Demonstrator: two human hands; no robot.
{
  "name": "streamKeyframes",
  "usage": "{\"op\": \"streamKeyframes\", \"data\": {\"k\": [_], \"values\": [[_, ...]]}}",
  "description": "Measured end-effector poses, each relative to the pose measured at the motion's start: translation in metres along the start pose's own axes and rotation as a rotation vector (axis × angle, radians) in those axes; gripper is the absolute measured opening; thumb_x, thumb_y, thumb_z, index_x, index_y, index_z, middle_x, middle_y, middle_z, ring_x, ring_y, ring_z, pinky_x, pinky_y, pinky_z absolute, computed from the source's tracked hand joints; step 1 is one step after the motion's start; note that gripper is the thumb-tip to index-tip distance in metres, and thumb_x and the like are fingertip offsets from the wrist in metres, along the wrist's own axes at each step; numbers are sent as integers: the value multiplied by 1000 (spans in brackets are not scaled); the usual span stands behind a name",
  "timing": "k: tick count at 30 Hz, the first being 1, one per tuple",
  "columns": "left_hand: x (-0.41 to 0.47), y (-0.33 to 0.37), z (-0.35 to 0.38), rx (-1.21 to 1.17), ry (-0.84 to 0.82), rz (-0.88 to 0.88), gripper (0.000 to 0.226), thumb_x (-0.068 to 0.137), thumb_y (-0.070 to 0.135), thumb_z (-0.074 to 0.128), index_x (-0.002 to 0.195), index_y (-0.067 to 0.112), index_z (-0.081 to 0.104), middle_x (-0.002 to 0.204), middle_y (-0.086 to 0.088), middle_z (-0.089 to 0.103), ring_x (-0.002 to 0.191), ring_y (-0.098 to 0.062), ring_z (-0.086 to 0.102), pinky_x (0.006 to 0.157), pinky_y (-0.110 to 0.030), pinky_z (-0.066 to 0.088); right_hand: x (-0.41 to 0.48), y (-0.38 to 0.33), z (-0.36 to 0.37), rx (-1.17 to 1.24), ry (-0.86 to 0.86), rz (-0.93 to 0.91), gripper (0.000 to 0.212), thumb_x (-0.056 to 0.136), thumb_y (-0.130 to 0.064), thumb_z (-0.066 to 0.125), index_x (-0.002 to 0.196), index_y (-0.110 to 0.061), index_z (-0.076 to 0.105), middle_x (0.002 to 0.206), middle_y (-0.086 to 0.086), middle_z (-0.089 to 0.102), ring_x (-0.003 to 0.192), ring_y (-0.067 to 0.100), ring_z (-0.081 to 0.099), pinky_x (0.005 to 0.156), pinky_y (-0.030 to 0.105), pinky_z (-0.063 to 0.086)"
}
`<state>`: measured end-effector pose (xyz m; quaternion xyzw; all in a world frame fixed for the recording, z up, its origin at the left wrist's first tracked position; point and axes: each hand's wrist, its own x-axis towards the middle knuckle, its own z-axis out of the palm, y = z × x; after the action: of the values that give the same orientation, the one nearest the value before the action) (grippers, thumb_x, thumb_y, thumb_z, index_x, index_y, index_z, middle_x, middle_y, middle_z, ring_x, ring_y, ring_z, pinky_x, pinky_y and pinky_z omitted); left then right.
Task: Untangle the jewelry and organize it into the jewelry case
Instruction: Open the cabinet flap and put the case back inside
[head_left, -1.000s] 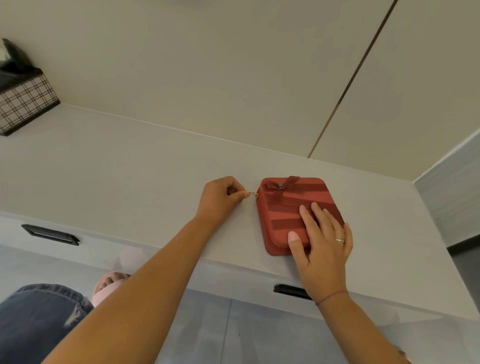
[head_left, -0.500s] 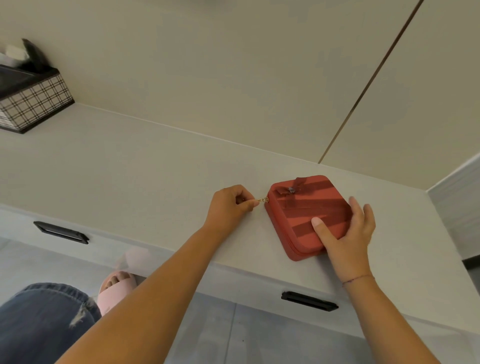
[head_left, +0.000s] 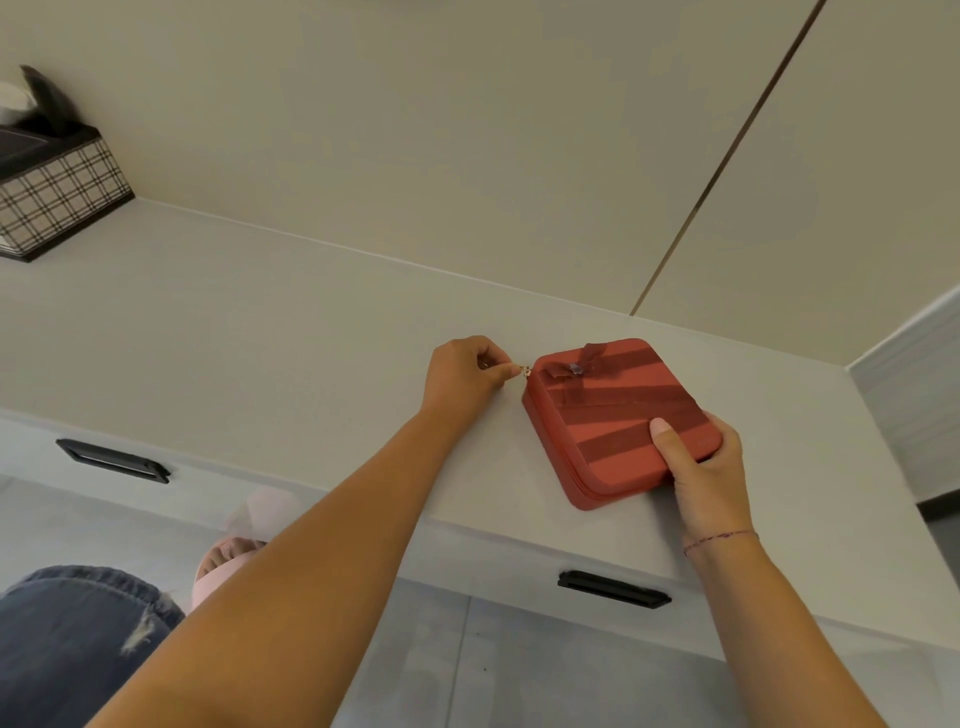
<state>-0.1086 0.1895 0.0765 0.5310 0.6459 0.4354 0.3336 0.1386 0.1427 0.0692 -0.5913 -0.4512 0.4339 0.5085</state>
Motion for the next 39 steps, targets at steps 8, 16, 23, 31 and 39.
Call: {"op": "streamKeyframes", "data": {"k": [8, 16, 23, 31, 39], "values": [[-10, 8, 12, -51, 14, -129, 11, 88, 23, 66, 92, 13, 69, 90, 3, 69, 80, -10, 62, 68, -10, 45, -4, -3, 3, 20, -2, -13, 77, 65, -53, 77, 126, -14, 52, 118, 6, 64, 105, 18, 63, 87, 34, 54], [-80, 35, 32, -370, -179, -205, 37, 98, 44, 45, 123, 20, 55, 117, 12, 57, 105, -3, 54, 77, -9, 41, -20, -16, 8, -60, 94, 36, 39, 93, -36, 55, 126, -22, 41, 110, -10, 52, 104, 12, 52, 86, 24, 37], [-90, 40, 26, -365, -224, -192, 41, 95, 31, 55, 135, 29, 46, 126, 6, 57, 114, -13, 56, 95, -30, 49, -74, -12, 11, -65, 65, 9, 38, 95, -30, 51, 131, -22, 44, 122, -11, 51, 110, 6, 49, 91, 22, 37], [-183, 17, 23, -426, 351, -318, 12, 94, 21, 56, 104, 23, 62, 99, 9, 64, 92, -6, 60, 83, -17, 48, -141, 19, -22, 61, 386, 140, 12, 91, -12, 54, 83, -15, 62, 82, 1, 64, 82, 19, 59, 82, 32, 48], [-204, -26, 83, -709, -101, -909, 18, 99, 21, 48, 115, 14, 56, 118, -4, 60, 110, -18, 54, 96, -32, 42, -126, 84, -34, 409, 207, 648, 12, 95, -7, 49, 101, -14, 56, 95, 2, 58, 97, 18, 55, 83, 28, 42]]}}
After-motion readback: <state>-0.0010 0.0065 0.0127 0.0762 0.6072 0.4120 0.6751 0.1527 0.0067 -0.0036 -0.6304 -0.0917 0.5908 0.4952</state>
